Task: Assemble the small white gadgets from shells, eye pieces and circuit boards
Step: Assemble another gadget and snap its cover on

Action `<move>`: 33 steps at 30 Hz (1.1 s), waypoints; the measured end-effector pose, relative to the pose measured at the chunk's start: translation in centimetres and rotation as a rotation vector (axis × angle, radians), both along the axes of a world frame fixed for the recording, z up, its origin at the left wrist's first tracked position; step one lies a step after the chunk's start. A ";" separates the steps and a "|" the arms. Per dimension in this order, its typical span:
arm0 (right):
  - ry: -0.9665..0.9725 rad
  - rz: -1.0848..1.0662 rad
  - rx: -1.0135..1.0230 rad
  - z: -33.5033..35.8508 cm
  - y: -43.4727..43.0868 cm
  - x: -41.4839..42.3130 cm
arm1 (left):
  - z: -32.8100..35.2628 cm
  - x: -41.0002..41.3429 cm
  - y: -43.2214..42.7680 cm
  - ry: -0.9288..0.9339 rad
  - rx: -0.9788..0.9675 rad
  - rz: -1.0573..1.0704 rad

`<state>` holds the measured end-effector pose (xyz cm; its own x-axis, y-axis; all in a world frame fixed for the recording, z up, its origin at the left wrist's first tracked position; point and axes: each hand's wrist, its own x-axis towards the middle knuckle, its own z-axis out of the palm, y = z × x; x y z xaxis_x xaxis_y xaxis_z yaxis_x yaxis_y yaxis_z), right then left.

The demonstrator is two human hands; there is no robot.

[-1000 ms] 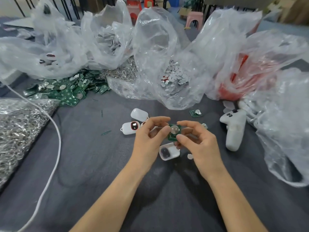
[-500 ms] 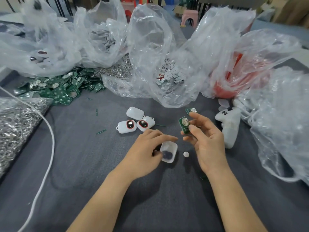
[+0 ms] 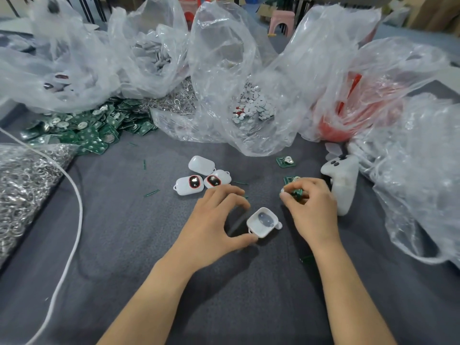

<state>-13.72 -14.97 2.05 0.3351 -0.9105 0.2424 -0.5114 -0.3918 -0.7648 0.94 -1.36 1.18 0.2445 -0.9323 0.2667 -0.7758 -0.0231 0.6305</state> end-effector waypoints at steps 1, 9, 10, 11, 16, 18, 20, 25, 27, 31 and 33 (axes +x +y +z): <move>0.020 0.014 0.006 0.0 -0.1 -0.1 | 0.0 -0.1 -0.1 -0.029 0.016 0.008; -0.130 0.157 0.153 0.6 0.0 -0.7 | -0.2 -0.9 -0.2 -0.265 0.108 0.046; -0.162 0.218 0.197 0.8 0.1 -0.7 | -0.3 -0.9 -0.2 -0.272 0.105 0.043; -0.174 0.278 0.234 0.9 0.3 -0.7 | -0.4 -0.8 -0.2 -0.273 0.099 0.038; -0.220 0.395 0.389 1.5 0.7 -0.8 | -0.5 -0.6 -0.2 -0.236 0.072 0.033; -0.243 0.424 0.427 1.6 0.8 -0.8 | -0.5 -0.5 -0.3 -0.236 0.066 0.034; -0.286 0.419 0.475 1.7 1.0 -0.8 | -0.5 -0.6 -0.3 -0.233 0.065 0.036; -0.260 0.343 0.407 1.7 1.1 -0.7 | -0.6 -0.6 -0.3 -0.202 0.070 0.070; -0.266 0.323 0.428 1.6 1.2 -0.5 | -0.6 -0.6 -0.4 -0.186 0.069 0.078; -0.265 0.231 0.378 1.0 1.3 -0.1 | -0.6 -0.7 -0.4 -0.176 0.073 0.085; -0.272 0.196 0.365 0.9 1.3 0.0 | -0.6 -0.7 -0.5 -0.174 0.072 0.088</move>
<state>-13.68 -13.63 2.99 0.4774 -0.8784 0.0223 -0.2178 -0.1428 -0.9655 0.28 -1.82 0.58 0.2817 -0.9277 0.2451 -0.8660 -0.1359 0.4812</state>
